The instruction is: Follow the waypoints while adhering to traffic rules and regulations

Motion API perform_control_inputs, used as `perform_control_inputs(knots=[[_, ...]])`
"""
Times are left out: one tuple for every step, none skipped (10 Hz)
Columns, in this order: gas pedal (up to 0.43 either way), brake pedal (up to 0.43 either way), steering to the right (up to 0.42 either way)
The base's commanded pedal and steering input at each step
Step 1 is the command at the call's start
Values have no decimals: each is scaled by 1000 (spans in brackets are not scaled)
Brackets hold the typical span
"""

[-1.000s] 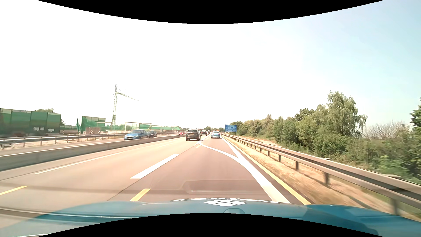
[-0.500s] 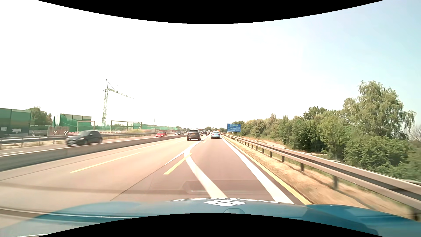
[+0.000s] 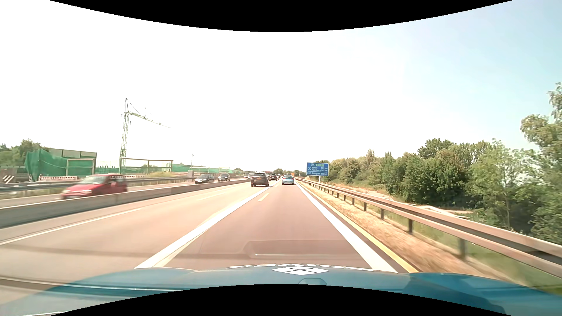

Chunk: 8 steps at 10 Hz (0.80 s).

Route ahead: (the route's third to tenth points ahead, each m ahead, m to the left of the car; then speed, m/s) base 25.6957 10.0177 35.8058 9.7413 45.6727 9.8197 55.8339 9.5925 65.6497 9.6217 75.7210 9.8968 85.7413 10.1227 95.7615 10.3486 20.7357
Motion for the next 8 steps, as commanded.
perform_control_inputs(knots=[[150,0,-1],[138,0,-2],[138,0,-2],[138,0,-2],[138,0,-1],[138,0,-1],[138,0,-1],[130,0,-1]])
